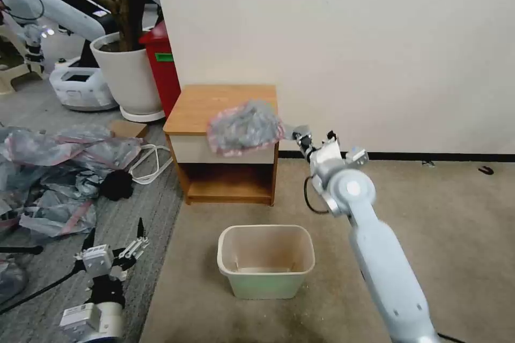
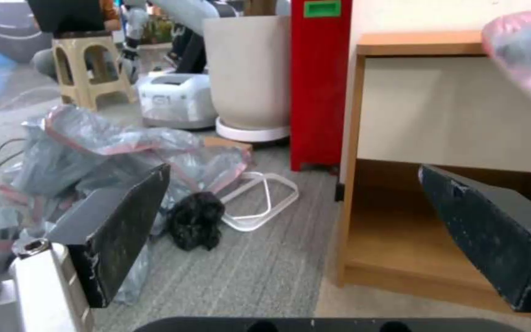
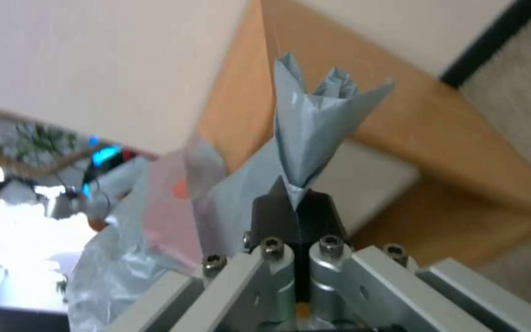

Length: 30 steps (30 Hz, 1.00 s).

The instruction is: Pick up the garbage bag from the table and place it over the trash can.

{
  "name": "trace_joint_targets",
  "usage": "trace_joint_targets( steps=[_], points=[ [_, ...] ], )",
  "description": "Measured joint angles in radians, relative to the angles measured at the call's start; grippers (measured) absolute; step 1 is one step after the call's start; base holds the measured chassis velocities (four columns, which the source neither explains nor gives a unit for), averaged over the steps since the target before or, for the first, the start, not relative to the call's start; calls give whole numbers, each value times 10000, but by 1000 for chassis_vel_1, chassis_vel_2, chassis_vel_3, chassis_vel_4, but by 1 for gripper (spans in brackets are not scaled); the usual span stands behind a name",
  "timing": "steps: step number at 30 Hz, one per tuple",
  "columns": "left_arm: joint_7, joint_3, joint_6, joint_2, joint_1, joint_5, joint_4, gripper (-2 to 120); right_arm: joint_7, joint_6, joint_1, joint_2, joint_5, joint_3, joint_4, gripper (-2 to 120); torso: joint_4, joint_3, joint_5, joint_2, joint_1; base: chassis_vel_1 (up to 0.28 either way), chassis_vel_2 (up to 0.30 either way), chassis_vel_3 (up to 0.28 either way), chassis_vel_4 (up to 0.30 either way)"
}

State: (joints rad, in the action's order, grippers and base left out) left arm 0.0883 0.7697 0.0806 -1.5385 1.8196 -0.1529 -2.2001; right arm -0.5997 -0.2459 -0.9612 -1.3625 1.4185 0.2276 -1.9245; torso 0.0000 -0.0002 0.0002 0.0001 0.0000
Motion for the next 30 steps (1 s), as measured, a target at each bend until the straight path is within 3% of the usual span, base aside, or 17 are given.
trace_joint_targets(
  steps=[5,9,13,30],
  points=[
    [0,0,-5,43,-25,-4,17,100,-255,-29,-712,307,-134,-367,-852,0,1,0,-2,0,0,0,0,0,0],
    [-2,1,-12,76,-139,-12,94,100,-592,1,-2627,868,-1132,-1277,-2544,0,-1,0,-4,1,-1,0,0,0,0],
    [-3,-15,-16,95,-173,-14,151,100,-758,88,-3645,1089,-1826,-1760,-2989,0,0,0,-3,1,-1,0,0,0,0],
    [-9,-60,-9,67,-212,-17,172,100,-533,833,-4604,1492,-4990,-3176,-2476,0,0,1,-1,1,-1,0,0,0,0]
  ],
)
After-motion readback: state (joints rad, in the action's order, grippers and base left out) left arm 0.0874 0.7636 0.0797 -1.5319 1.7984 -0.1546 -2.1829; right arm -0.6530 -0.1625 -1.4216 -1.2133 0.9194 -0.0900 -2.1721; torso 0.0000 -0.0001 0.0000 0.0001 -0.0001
